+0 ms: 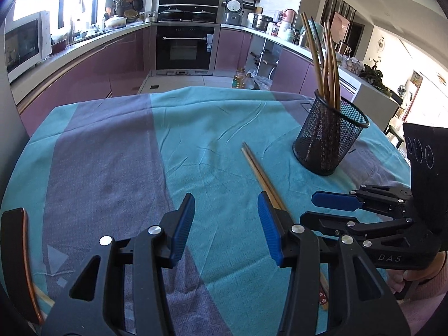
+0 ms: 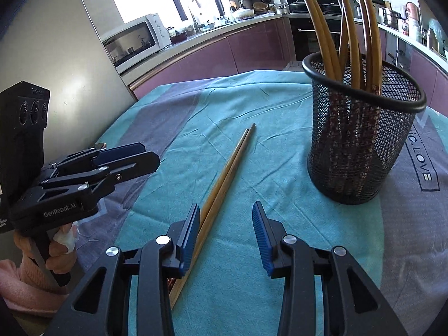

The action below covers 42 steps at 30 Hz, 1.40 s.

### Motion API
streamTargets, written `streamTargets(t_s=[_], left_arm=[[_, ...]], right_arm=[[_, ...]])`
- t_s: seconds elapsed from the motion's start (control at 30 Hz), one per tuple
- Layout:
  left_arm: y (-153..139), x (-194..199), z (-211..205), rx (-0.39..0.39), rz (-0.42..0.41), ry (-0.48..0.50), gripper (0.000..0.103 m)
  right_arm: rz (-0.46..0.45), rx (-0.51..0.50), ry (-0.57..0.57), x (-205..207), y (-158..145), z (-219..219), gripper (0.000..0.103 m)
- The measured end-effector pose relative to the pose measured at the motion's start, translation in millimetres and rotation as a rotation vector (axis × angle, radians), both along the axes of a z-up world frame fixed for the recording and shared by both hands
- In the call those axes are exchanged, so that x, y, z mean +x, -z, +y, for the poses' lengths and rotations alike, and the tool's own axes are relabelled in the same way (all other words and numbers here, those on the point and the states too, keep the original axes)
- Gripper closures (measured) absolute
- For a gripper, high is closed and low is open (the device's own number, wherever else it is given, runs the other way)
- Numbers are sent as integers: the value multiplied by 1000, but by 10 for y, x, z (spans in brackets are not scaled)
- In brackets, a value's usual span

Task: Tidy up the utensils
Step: 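Move the right gripper back over the two remaining chopsticks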

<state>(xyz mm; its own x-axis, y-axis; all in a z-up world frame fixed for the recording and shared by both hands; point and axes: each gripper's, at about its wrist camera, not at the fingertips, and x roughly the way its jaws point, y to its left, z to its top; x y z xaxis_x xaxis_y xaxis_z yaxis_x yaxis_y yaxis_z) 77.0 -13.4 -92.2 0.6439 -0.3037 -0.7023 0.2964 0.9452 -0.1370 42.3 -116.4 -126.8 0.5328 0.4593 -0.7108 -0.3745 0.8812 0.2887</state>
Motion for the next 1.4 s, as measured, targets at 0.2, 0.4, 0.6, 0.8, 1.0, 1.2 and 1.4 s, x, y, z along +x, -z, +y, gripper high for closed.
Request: streamTargets(t_s=[0.2,0.4,0.6,0.8,1.0,1.2,1.4], left_arm=[[63,-19,-35,12,11,-2,57],[100,-16,-44,6,21,-2,57],[116,-12,-43,2,26,-3,57],[143,-17,-53,2,25,4,57],[156,-10,-86,2,27,14,57],[166,-26,-169,7,25,44,57],[194,-39,-278,14,30,86,57]], right_arm=[[1,-34,5,32,33,91,66],[-3,-60,2,35,61,143,66],[-14,-84,10,31,59,166,66],[-1,-89,25,26,53,115,69],[13,-86,37,19,49,55,72],[17,-88,39,36,49,23,72],[19,-92,48,58,39,-18,73]])
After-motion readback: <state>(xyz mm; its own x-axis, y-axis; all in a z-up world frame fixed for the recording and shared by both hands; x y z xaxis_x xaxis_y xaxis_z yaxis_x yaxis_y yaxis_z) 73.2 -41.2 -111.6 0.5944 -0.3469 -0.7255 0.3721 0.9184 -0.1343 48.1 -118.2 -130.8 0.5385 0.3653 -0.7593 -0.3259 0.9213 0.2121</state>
